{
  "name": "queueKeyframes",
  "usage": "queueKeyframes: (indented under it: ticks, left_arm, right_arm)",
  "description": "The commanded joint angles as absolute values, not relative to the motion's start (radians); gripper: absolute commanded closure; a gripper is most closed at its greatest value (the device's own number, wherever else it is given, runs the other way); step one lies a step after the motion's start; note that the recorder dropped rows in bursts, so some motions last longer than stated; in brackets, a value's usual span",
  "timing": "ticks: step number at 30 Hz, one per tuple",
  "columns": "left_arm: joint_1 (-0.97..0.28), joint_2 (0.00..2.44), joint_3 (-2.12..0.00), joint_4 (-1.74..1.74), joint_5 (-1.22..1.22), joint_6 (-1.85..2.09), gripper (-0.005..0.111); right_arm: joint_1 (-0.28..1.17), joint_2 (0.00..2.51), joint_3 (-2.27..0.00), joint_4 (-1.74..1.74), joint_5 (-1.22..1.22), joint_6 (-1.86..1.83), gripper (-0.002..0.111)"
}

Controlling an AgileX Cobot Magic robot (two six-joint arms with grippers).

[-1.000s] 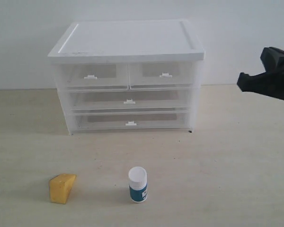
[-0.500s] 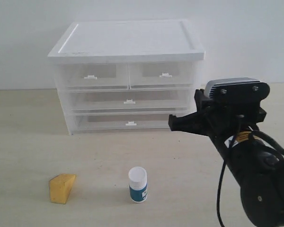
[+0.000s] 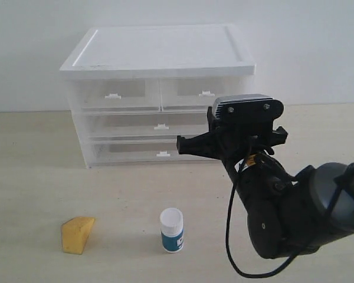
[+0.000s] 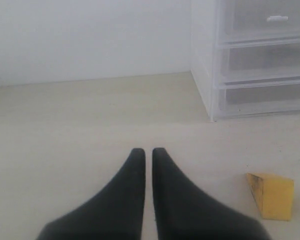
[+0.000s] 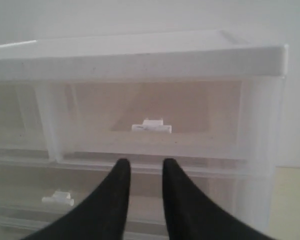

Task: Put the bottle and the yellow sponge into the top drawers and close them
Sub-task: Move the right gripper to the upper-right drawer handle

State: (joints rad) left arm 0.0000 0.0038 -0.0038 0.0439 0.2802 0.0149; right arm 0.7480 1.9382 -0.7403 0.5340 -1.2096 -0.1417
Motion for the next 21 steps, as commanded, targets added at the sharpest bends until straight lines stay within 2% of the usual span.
queueKeyframes:
  ticks: [1,3,5,9,21]
  left_arm:
    - [0.002,0.000,0.000,0.035,0.277,0.016,0.102]
    - [0.002,0.000,0.000,0.035,0.277,0.016,0.102]
    - [0.002,0.000,0.000,0.035,0.277,0.016,0.102]
    - [0.002,0.000,0.000,0.035,0.277,0.016,0.102]
    - [0.002,0.000,0.000,0.035,0.279,0.016,0.102]
  right_arm:
    - [0.750,1.966,-0.781,0.538,-1.221,-0.139,0.057]
    - [0.750,1.967,-0.793,0.538,-1.221,-0.149,0.043]
    - [0.750,1.967,-0.810,0.545,-1.221,-0.192,0.036]
    - [0.748,1.968,-0.834,0.586,-1.221,-0.263,0.040]
    - [0.744,2.050,-0.919,0.624,-1.221,-0.304,0.040]
